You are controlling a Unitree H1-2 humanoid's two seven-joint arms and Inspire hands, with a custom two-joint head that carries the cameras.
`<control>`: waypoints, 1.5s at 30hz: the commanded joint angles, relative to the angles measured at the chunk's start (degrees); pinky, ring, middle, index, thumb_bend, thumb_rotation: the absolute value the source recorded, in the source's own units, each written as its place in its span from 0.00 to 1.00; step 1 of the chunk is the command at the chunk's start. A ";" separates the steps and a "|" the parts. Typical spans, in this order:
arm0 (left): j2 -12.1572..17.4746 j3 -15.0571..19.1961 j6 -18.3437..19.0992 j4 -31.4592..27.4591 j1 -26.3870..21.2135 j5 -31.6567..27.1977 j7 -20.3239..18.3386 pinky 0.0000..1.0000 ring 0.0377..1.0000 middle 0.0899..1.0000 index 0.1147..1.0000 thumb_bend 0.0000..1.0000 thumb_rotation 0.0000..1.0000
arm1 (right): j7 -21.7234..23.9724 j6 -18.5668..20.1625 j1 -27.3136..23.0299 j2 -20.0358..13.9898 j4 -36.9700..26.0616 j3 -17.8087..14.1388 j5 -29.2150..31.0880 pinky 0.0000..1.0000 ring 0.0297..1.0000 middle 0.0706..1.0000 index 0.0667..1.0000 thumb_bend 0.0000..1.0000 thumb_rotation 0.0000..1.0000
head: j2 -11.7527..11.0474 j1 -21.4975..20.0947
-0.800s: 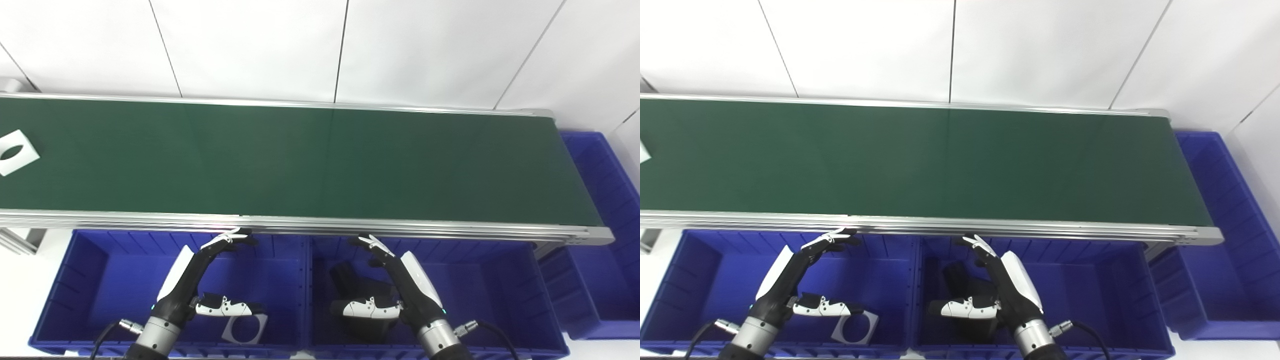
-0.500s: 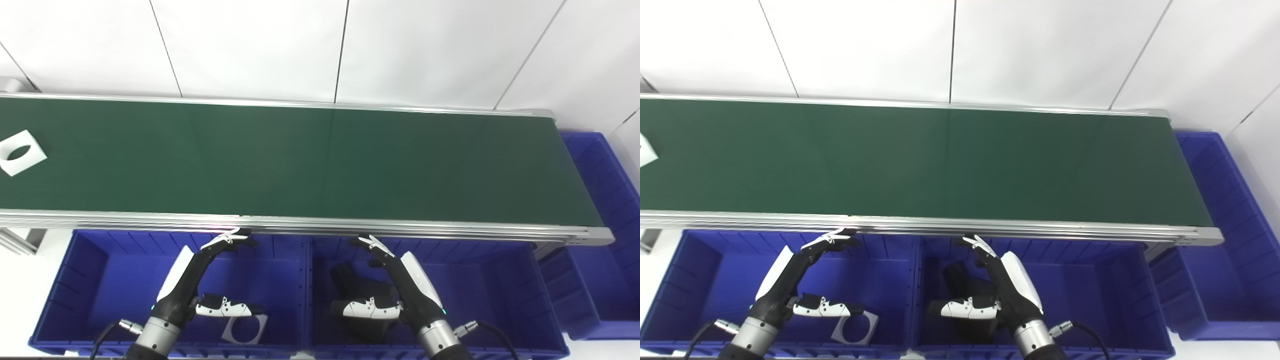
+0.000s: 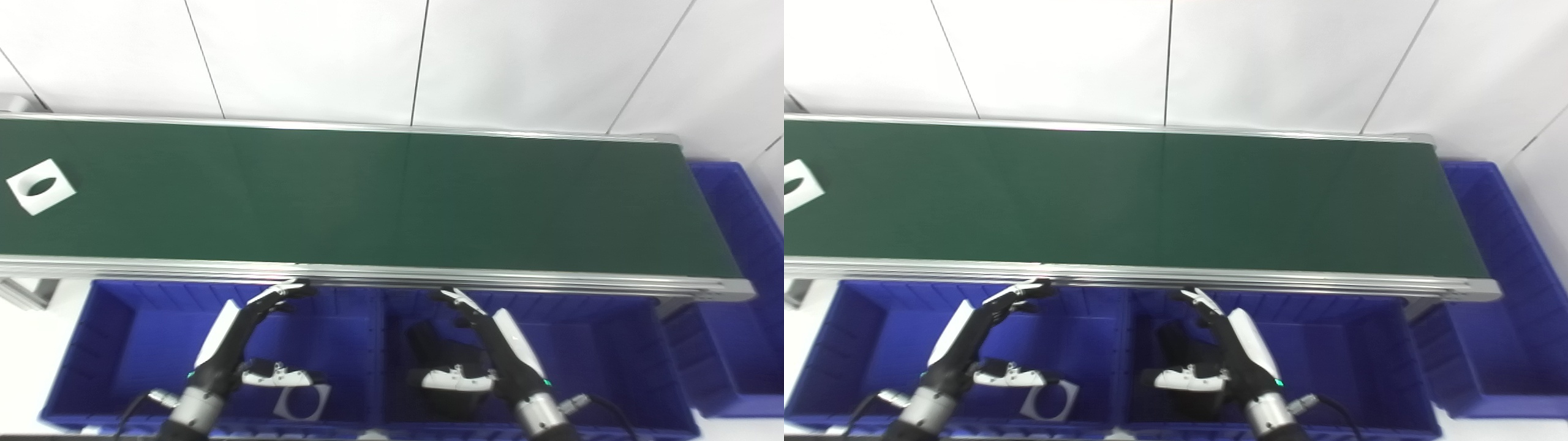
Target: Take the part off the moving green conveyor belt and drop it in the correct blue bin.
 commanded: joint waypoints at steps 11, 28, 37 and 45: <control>-0.30 -6.49 -2.84 3.88 -1.56 4.23 8.69 0.71 0.77 0.80 0.72 0.88 0.15 | -1.38 -6.58 0.50 -3.23 2.77 -2.04 1.25 0.83 0.93 0.95 0.87 0.76 0.12 | -7.29 6.79; 2.71 -10.90 -2.82 6.58 -3.14 3.31 14.03 0.71 0.76 0.79 0.70 0.90 0.13 | -1.63 -7.91 0.12 -2.14 5.05 -2.08 1.61 0.85 0.93 0.94 0.86 0.80 0.01 | -10.21 3.38; 4.02 -12.99 -2.83 8.31 -4.24 2.83 16.10 0.70 0.76 0.78 0.69 0.91 0.13 | -2.65 -10.65 -0.34 -1.36 7.30 -2.01 2.32 0.85 0.93 0.93 0.84 0.82 0.00 | -12.52 1.08; 5.22 -15.39 -2.84 9.39 -5.02 1.88 18.50 0.69 0.75 0.78 0.69 0.92 0.11 | -2.83 -10.65 -0.44 -1.12 7.09 -1.87 1.89 0.83 0.90 0.90 0.83 0.84 0.00 | -13.47 -0.63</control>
